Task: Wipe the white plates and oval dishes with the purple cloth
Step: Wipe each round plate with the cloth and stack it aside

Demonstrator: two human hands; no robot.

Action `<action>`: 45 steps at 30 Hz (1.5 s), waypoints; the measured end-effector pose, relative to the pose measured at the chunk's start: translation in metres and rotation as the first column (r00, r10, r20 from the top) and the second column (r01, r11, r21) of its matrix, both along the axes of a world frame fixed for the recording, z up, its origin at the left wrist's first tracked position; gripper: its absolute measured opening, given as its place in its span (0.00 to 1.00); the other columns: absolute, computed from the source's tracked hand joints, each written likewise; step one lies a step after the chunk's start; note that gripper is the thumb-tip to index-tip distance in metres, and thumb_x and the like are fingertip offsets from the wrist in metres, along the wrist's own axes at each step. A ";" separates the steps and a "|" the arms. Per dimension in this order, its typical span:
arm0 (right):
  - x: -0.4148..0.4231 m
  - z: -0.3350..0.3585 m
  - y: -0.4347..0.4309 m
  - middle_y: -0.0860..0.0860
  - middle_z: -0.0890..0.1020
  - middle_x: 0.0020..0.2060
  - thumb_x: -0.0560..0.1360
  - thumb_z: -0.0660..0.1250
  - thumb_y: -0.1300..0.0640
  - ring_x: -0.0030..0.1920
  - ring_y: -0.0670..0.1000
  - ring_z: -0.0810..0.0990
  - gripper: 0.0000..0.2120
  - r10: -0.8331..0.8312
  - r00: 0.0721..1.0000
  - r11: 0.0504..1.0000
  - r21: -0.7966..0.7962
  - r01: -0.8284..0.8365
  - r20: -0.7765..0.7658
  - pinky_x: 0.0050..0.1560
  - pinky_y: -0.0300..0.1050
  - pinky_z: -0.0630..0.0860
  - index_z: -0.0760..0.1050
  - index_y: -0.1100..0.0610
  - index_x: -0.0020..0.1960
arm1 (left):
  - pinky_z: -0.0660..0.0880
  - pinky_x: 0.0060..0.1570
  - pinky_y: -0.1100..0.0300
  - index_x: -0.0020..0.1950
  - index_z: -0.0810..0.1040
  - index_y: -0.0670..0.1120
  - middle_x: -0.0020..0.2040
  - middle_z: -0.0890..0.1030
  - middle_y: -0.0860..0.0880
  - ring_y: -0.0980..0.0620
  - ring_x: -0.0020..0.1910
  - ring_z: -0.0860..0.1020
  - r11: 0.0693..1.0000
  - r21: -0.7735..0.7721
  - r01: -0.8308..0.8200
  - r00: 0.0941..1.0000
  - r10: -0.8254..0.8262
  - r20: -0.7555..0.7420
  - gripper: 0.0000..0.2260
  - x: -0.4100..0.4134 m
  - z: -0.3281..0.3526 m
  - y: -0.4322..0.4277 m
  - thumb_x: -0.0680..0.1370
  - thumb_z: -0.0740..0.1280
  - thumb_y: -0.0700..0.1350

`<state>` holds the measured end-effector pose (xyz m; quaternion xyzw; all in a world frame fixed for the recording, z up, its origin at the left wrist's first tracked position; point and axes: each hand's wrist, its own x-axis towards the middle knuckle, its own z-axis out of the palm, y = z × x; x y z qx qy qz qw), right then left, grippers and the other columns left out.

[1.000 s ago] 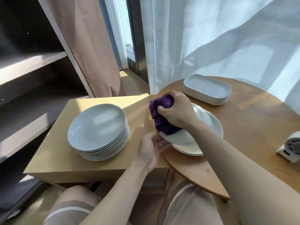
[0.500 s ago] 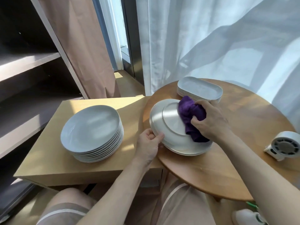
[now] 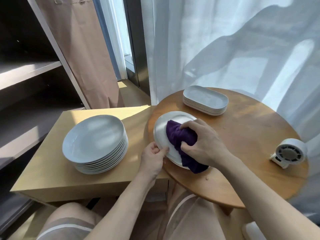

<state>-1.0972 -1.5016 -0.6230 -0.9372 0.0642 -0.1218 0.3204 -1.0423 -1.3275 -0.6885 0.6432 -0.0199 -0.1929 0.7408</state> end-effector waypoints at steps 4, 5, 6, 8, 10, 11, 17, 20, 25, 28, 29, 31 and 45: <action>0.028 0.017 0.014 0.40 0.75 0.55 0.67 0.70 0.48 0.54 0.45 0.75 0.19 -0.038 0.989 0.998 0.047 0.031 0.146 0.53 0.34 0.71 0.79 0.42 0.58 | 0.79 0.44 0.57 0.56 0.79 0.43 0.48 0.88 0.45 0.47 0.49 0.85 1.000 -0.009 -0.025 1.000 0.025 -0.006 0.05 0.004 0.001 0.000 0.80 0.71 0.40; 0.035 0.024 0.017 0.40 0.75 0.54 0.66 0.69 0.48 0.53 0.45 0.76 0.19 -0.063 0.978 0.995 0.090 0.046 0.198 0.55 0.37 0.72 0.79 0.43 0.57 | 0.79 0.44 0.58 0.56 0.79 0.44 0.48 0.88 0.46 0.48 0.49 0.85 1.000 -0.012 -0.017 1.000 0.017 -0.004 0.05 0.002 0.001 -0.001 0.80 0.71 0.40; 0.043 0.030 0.019 0.41 0.75 0.53 0.66 0.68 0.48 0.52 0.45 0.76 0.19 -0.075 0.968 0.992 0.117 0.048 0.240 0.55 0.38 0.73 0.79 0.44 0.57 | 0.79 0.43 0.61 0.56 0.79 0.45 0.49 0.88 0.47 0.50 0.48 0.85 1.000 -0.008 -0.006 1.000 0.006 -0.004 0.06 0.000 0.001 -0.002 0.80 0.71 0.41; 0.061 0.040 0.025 0.42 0.74 0.54 0.67 0.68 0.48 0.53 0.47 0.76 0.19 -0.039 0.969 0.994 0.107 0.013 0.242 0.57 0.42 0.73 0.79 0.44 0.58 | 0.78 0.43 0.64 0.57 0.80 0.47 0.50 0.87 0.50 0.54 0.48 0.84 1.000 0.012 0.006 1.000 -0.006 -0.007 0.07 -0.004 -0.001 -0.004 0.80 0.72 0.43; 0.080 0.042 0.028 0.44 0.74 0.57 0.70 0.68 0.50 0.57 0.52 0.75 0.18 0.027 0.991 1.000 -0.016 -0.025 0.130 0.61 0.49 0.72 0.79 0.44 0.60 | 0.78 0.47 0.60 0.56 0.80 0.46 0.50 0.87 0.49 0.53 0.48 0.84 1.000 0.007 -0.004 1.000 0.005 -0.019 0.07 -0.008 -0.004 -0.005 0.79 0.73 0.43; 0.089 0.039 0.028 0.46 0.74 0.58 0.71 0.68 0.52 0.58 0.54 0.75 0.18 0.030 0.998 0.996 -0.085 -0.025 0.059 0.63 0.52 0.70 0.79 0.44 0.61 | 0.78 0.49 0.57 0.56 0.80 0.45 0.49 0.87 0.48 0.51 0.48 0.84 1.000 0.012 -0.013 1.000 0.013 -0.020 0.06 -0.008 -0.005 -0.005 0.79 0.73 0.43; 0.111 0.021 -0.001 0.51 0.74 0.59 0.76 0.65 0.52 0.60 0.59 0.77 0.17 -0.200 0.979 0.980 -0.030 0.199 -0.049 0.66 0.57 0.72 0.79 0.44 0.64 | 0.75 0.34 0.66 0.52 0.78 0.40 0.41 0.87 0.48 0.56 0.38 0.82 0.999 0.038 -0.013 1.000 0.013 0.017 0.03 -0.010 -0.006 -0.002 0.81 0.70 0.39; 0.111 0.018 -0.018 0.51 0.72 0.56 0.76 0.64 0.51 0.57 0.59 0.77 0.16 -0.271 0.959 0.962 -0.003 0.272 -0.078 0.65 0.56 0.73 0.79 0.46 0.63 | 0.74 0.32 0.66 0.52 0.78 0.40 0.40 0.87 0.48 0.57 0.36 0.82 0.999 0.050 -0.018 0.999 0.016 0.036 0.04 -0.012 -0.006 -0.003 0.80 0.71 0.39; 0.098 0.009 -0.051 0.55 0.79 0.50 0.74 0.64 0.53 0.48 0.58 0.77 0.07 -0.390 0.911 0.913 0.072 0.401 -0.134 0.51 0.48 0.73 0.80 0.51 0.49 | 0.74 0.34 0.65 0.51 0.78 0.42 0.40 0.86 0.49 0.56 0.36 0.81 0.997 0.062 -0.041 0.998 0.038 0.049 0.04 -0.016 -0.004 -0.004 0.80 0.71 0.39; 0.076 0.002 -0.071 0.53 0.81 0.43 0.74 0.65 0.54 0.48 0.59 0.78 0.05 -0.437 0.882 0.883 0.103 0.458 -0.178 0.44 0.45 0.70 0.78 0.53 0.43 | 0.75 0.33 0.63 0.51 0.77 0.41 0.39 0.86 0.49 0.56 0.35 0.80 0.995 0.070 -0.064 0.997 0.061 0.041 0.04 -0.014 -0.001 -0.007 0.79 0.71 0.39; 0.067 0.000 -0.074 0.53 0.81 0.44 0.75 0.66 0.54 0.48 0.58 0.78 0.04 -0.451 0.874 0.876 0.096 0.472 -0.180 0.43 0.45 0.69 0.78 0.52 0.43 | 0.75 0.32 0.63 0.50 0.77 0.40 0.39 0.85 0.48 0.55 0.34 0.80 0.995 0.065 -0.070 0.997 0.067 0.035 0.04 -0.013 0.000 -0.008 0.79 0.71 0.38; 0.047 -0.008 -0.074 0.53 0.80 0.51 0.75 0.66 0.52 0.51 0.57 0.77 0.06 -0.463 0.870 0.876 0.064 0.479 -0.170 0.47 0.45 0.70 0.80 0.49 0.49 | 0.76 0.32 0.62 0.50 0.77 0.39 0.38 0.85 0.47 0.54 0.34 0.80 0.995 0.058 -0.075 0.997 0.074 0.026 0.05 -0.013 0.002 -0.009 0.79 0.71 0.37; -0.037 -0.018 -0.021 0.49 0.68 0.58 0.69 0.73 0.36 0.59 0.55 0.71 0.28 -0.335 0.921 0.938 0.018 0.345 -0.199 0.61 0.50 0.70 0.69 0.44 0.63 | 0.79 0.40 0.59 0.56 0.78 0.39 0.50 0.86 0.43 0.47 0.46 0.84 0.995 0.094 -0.042 0.999 0.041 0.018 0.08 -0.007 0.003 -0.006 0.80 0.71 0.40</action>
